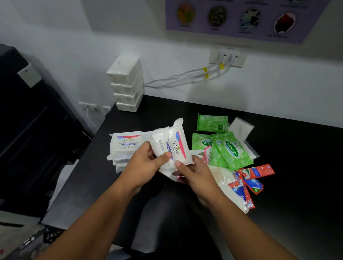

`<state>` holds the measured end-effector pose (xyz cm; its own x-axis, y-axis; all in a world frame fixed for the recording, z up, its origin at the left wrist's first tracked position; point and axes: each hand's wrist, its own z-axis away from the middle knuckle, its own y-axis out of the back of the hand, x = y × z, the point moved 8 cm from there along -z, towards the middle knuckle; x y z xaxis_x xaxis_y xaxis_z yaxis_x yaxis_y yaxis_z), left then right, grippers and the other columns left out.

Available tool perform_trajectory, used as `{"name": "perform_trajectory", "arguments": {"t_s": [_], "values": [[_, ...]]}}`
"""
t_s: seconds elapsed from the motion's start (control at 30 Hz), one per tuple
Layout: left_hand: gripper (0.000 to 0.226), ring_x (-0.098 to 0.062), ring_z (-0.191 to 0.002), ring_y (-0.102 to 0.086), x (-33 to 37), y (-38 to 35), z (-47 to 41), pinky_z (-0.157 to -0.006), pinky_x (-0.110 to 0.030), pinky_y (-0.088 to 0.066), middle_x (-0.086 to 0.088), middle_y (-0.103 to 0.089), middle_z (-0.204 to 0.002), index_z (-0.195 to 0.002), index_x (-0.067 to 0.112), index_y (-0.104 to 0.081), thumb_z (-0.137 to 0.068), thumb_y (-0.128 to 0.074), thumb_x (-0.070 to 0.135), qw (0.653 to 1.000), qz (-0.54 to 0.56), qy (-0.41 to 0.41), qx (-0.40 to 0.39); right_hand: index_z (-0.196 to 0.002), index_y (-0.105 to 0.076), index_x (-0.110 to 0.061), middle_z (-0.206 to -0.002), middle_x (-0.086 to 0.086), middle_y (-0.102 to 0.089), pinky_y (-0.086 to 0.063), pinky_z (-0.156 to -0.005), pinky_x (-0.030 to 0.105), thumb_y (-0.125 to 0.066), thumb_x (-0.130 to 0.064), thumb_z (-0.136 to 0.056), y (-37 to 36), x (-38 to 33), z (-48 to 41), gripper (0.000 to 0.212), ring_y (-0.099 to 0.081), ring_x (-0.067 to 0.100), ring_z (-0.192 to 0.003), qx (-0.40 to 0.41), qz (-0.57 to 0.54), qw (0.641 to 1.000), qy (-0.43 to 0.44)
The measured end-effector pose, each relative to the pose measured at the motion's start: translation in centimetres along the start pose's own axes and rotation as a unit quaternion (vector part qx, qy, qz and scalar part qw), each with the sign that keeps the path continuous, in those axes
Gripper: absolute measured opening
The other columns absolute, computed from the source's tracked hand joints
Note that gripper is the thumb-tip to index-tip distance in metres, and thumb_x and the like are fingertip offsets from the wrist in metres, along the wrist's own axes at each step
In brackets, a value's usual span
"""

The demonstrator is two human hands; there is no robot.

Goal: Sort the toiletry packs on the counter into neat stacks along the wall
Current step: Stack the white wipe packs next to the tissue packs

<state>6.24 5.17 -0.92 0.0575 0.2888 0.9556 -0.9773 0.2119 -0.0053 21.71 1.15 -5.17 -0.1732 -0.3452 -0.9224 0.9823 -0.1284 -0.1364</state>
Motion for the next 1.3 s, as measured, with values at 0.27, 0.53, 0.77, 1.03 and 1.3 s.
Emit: {"name": "perform_trajectory", "arguments": {"t_s": [0.27,0.53,0.77,1.03,1.3], "values": [[0.038,-0.019,-0.096,-0.072,4.9,8.0,-0.8,-0.076,-0.032,-0.057,0.001,-0.075,-0.106,-0.121,0.022,-0.062,-0.086,-0.076,0.025,0.997,0.026,-0.043,0.065,-0.116,-0.056,-0.013,-0.114,0.011,-0.071,-0.059,-0.081,0.044,-0.065,-0.012,-0.094,-4.8,-5.3,-3.7,0.024,-0.070,0.028,-0.102,-0.034,-0.035,0.998,0.036],[0.029,-0.011,-0.075,-0.073,4.7,14.1,-2.9,-0.057,-0.017,-0.052,-0.004,-0.075,-0.091,-0.114,0.015,-0.064,-0.088,-0.075,0.021,0.987,-0.082,-0.038,0.131,-0.129,-0.049,-0.015,-0.115,0.007,-0.067,-0.059,-0.086,0.042,-0.073,-0.023,-0.088,-9.3,-8.9,-8.5,0.048,-0.070,0.020,-0.099,0.000,0.139,0.988,0.063],[0.025,-0.016,-0.078,-0.073,0.0,16.2,-3.9,-0.067,-0.028,-0.057,-0.005,-0.075,-0.093,-0.111,0.010,-0.068,-0.089,-0.074,0.021,0.975,-0.121,0.008,0.187,-0.108,-0.067,-0.009,-0.100,0.005,-0.072,-0.058,-0.086,0.044,-0.072,-0.034,-0.087,-11.6,-6.1,-11.2,0.032,-0.070,0.021,-0.090,0.029,0.291,0.956,0.028],[0.017,-0.013,-0.082,-0.072,-1.2,17.0,-4.1,-0.082,-0.041,-0.059,0.005,-0.074,-0.091,-0.095,0.029,-0.069,-0.083,-0.078,0.036,0.962,-0.144,0.013,0.233,-0.131,-0.050,-0.010,-0.115,0.008,-0.064,-0.054,-0.090,0.038,-0.076,-0.036,-0.084,-10.9,-5.2,-11.9,0.060,-0.064,0.024,-0.104,0.055,0.339,0.939,0.013],[0.072,-0.019,-0.094,-0.073,-5.0,15.5,-3.5,-0.081,-0.041,-0.060,0.001,-0.073,-0.108,-0.123,0.021,-0.058,-0.072,-0.067,0.072,0.972,0.019,0.169,0.163,-0.148,-0.038,-0.015,-0.140,0.010,-0.050,-0.047,-0.094,0.031,-0.079,-0.038,-0.079,-11.9,-6.4,-15.1,0.083,-0.056,0.023,-0.121,-0.055,0.298,0.952,-0.038]]}}
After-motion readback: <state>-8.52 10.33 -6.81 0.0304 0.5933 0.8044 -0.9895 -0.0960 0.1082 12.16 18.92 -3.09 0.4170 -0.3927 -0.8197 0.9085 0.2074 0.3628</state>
